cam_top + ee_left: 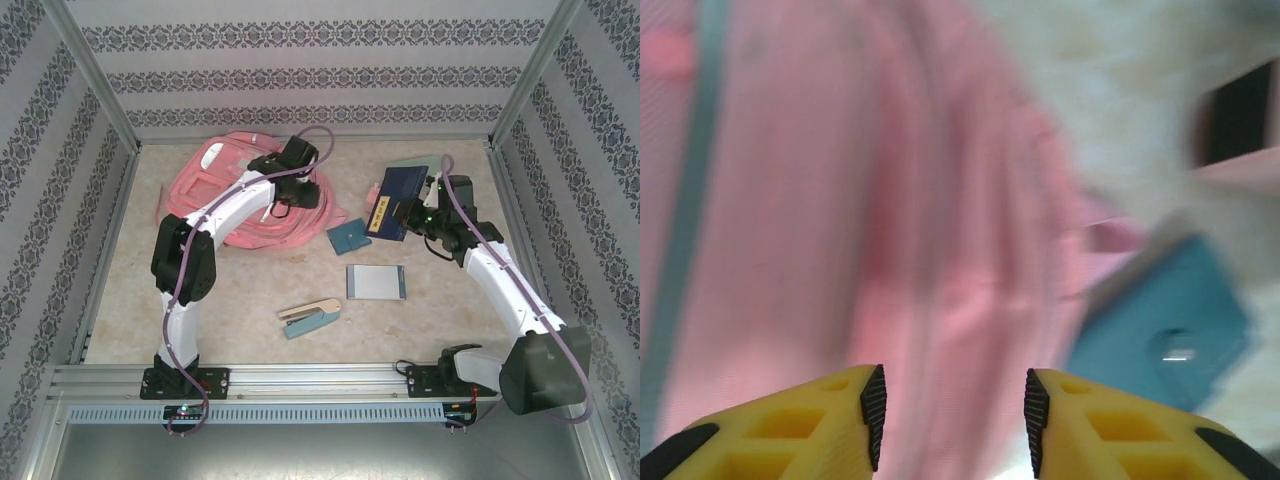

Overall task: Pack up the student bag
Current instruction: Open the student bag at the top-center of the table.

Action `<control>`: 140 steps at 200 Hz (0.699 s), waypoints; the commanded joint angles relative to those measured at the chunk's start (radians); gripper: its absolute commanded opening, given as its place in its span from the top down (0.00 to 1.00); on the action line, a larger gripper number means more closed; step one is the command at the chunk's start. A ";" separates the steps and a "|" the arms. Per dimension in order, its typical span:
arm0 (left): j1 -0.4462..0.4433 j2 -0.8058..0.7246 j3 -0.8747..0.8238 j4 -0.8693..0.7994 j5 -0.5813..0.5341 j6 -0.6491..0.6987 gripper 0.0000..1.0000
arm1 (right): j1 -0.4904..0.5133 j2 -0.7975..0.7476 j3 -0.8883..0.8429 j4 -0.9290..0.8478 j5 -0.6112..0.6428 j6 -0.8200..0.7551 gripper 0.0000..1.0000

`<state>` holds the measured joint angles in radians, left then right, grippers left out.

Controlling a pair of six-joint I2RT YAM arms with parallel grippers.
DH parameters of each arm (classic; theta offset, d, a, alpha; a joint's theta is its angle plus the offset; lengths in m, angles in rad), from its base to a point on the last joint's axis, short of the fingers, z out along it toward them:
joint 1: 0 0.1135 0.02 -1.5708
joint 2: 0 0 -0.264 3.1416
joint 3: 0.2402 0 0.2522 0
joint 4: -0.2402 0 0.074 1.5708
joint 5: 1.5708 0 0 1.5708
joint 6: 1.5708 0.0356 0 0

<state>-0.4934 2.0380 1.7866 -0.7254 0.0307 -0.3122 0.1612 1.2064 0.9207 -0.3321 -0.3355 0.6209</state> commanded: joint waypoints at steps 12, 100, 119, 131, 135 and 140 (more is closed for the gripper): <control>0.029 -0.025 -0.068 -0.032 -0.127 0.119 0.49 | 0.082 0.006 0.046 0.048 0.048 0.011 1.00; 0.032 0.059 -0.065 -0.055 -0.205 0.176 0.87 | 0.217 0.069 0.041 0.117 0.068 0.065 1.00; 0.032 0.026 -0.077 -0.045 -0.215 0.162 0.99 | 0.230 0.079 0.026 0.170 0.048 0.096 1.00; 0.031 -0.006 -0.072 -0.049 -0.213 0.144 1.00 | 0.231 0.089 0.009 0.220 0.035 0.130 1.00; 0.030 -0.015 -0.070 -0.051 -0.212 0.139 1.00 | 0.230 0.092 0.004 0.239 0.030 0.142 1.00; 0.032 -0.031 -0.067 -0.053 -0.212 0.131 1.00 | 0.230 0.096 -0.003 0.265 0.024 0.157 1.00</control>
<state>-0.4717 2.0785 1.7168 -0.7456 -0.1226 -0.1608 0.3843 1.2858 0.9394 -0.2276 -0.2813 0.7006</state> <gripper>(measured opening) 0.066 0.113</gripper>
